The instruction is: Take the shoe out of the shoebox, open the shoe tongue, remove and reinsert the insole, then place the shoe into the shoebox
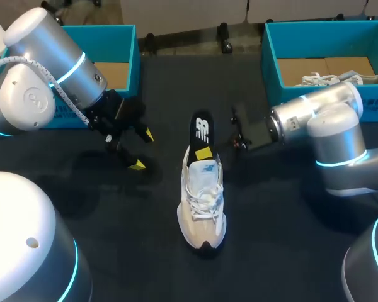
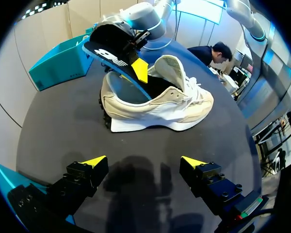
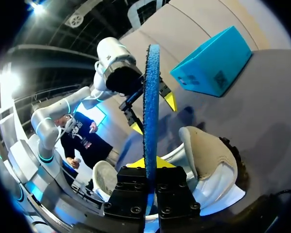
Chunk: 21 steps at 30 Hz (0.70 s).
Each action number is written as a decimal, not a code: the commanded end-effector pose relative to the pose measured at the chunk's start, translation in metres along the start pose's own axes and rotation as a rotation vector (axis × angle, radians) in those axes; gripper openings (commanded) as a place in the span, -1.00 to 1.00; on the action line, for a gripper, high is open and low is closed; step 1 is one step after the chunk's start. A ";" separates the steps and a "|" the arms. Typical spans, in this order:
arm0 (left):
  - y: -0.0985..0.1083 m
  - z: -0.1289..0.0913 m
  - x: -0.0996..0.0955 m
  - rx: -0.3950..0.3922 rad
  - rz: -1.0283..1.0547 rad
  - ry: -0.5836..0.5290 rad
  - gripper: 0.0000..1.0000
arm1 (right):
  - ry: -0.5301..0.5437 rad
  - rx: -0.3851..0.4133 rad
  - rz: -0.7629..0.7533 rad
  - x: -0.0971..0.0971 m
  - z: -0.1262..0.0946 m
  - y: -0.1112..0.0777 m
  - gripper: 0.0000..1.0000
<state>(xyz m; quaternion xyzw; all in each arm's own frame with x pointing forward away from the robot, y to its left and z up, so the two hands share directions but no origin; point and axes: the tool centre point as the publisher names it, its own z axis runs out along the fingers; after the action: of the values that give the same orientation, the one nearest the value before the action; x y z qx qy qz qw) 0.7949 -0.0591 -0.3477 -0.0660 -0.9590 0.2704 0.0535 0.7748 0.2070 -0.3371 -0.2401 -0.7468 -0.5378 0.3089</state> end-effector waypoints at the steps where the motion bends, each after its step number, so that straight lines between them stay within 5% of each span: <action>1: 0.000 0.000 0.001 -0.002 0.001 -0.003 1.00 | 0.006 -0.001 0.014 0.000 0.008 -0.008 -1.00; 17: 0.000 0.000 0.001 -0.002 0.001 -0.003 1.00 | 0.014 -0.023 0.057 0.009 0.020 -0.025 -1.00; 21: 0.000 0.000 0.001 -0.002 0.001 -0.003 1.00 | 0.000 -0.017 0.044 0.008 0.015 -0.018 -0.68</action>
<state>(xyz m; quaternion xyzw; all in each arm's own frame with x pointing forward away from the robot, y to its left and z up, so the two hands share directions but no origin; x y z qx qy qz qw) 0.7949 -0.0591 -0.3477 -0.0661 -0.9590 0.2704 0.0535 0.7531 0.2160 -0.3509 -0.2575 -0.7331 -0.5413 0.3212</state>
